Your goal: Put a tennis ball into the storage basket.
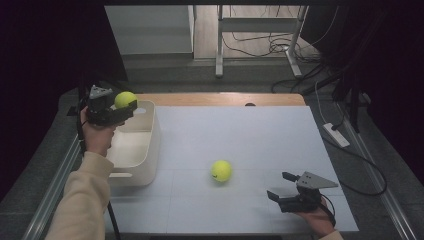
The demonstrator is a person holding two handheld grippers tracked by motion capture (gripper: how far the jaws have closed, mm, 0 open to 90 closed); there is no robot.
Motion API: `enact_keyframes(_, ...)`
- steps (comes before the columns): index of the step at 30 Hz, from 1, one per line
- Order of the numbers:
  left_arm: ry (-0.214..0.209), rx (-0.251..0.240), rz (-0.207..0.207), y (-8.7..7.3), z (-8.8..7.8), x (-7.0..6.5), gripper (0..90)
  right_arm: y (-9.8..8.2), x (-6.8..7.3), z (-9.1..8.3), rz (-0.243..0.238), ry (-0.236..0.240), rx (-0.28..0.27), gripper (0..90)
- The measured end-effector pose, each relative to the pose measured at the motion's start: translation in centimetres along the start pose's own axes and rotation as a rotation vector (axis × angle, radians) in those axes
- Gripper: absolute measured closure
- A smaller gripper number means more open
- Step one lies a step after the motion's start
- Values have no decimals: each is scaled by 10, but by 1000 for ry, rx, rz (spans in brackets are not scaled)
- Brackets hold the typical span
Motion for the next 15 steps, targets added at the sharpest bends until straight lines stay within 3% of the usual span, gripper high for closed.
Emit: enact_keyframes(15,27,33,1,-2,8,6,272,0,0,0,1,2,0,98)
Point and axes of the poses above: each handheld gripper's, and its own axes: z roughly forward along the jaws, y roughly out of its top, x roughly to its left, the point moved 2 cm from there along z, roughly forward along the jaws, and after that the axes turned 7 degrees about y, right-handed, at the moved point
